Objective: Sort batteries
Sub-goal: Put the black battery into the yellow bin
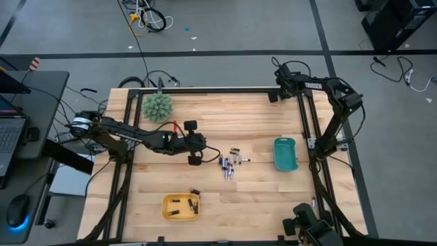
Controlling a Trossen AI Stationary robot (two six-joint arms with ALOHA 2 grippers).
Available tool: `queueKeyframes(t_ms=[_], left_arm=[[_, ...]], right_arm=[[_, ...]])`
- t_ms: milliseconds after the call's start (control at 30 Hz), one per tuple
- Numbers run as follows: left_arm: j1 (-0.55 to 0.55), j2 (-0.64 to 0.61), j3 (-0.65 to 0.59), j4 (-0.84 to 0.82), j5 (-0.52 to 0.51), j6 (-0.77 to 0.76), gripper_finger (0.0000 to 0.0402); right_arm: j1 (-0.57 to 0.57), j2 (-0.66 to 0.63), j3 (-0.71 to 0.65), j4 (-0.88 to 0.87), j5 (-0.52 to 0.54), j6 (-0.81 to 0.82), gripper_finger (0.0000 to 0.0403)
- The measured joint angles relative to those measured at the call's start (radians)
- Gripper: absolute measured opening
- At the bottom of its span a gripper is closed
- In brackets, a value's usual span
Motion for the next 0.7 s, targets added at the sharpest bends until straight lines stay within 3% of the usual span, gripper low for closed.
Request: queueKeyframes(t_ms=[700], left_arm=[[0.004,0.0,0.0,-0.001,-0.002,-0.005,0.0044]], right_arm=[[0.019,0.005,0.003,0.035,-0.077,-0.056,0.0]])
